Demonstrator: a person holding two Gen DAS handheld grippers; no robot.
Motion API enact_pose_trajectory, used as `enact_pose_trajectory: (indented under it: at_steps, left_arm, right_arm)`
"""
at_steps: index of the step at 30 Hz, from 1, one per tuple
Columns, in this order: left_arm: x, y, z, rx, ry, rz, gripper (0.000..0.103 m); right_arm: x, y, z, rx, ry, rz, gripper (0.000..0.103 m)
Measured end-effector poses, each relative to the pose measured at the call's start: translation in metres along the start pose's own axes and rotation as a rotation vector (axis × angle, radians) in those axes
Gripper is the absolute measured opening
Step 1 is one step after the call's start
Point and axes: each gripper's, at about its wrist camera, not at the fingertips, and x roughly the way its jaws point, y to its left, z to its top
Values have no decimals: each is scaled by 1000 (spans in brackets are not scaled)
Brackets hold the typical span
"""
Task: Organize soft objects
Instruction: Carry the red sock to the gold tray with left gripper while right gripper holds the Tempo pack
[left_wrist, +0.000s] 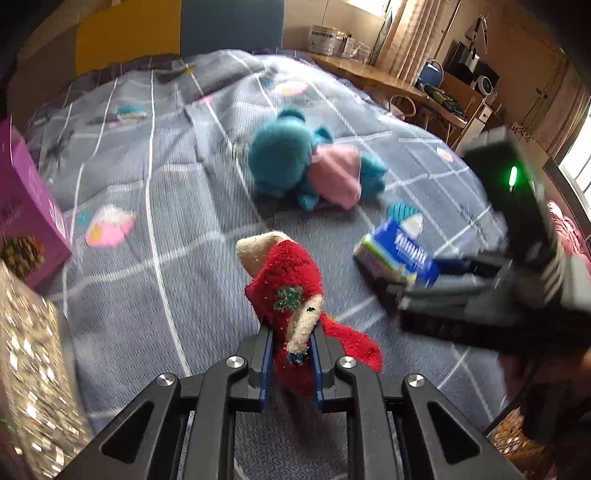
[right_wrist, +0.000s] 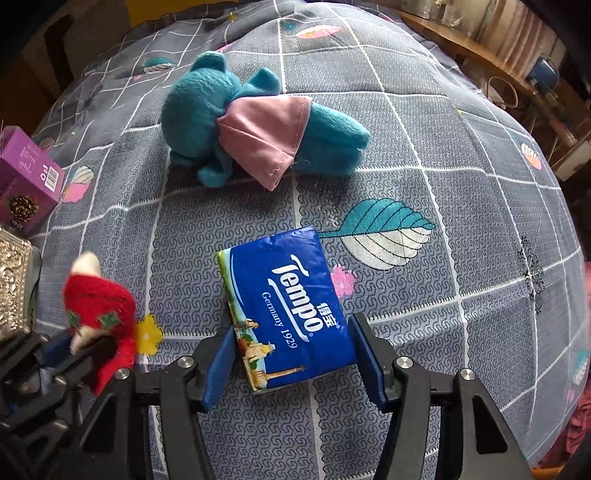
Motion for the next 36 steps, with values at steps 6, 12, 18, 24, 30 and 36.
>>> enact_pose_trajectory:
  at_steps: [6, 12, 18, 24, 30, 36]
  left_arm:
    - [-39, 23, 80, -72, -66, 10, 15]
    - [-93, 98, 146, -188, -180, 120, 16]
    - [-143, 198, 153, -295, -237, 296, 16]
    - [-184, 303, 87, -453, -257, 422, 15]
    - [-208, 374, -15, -602, -243, 480, 15]
    - [-206, 408, -100, -702, -211, 504, 15]
  right_arm:
    - [3, 5, -3, -21, -14, -10, 60]
    - [0, 4, -4, -33, -17, -8, 60]
    - [3, 2, -4, -33, -18, -9, 61]
    - [5, 5, -6, -53, -27, -23, 61]
    - [5, 14, -9, -91, -49, -53, 62]
    - [7, 19, -10, -87, -47, -63, 64]
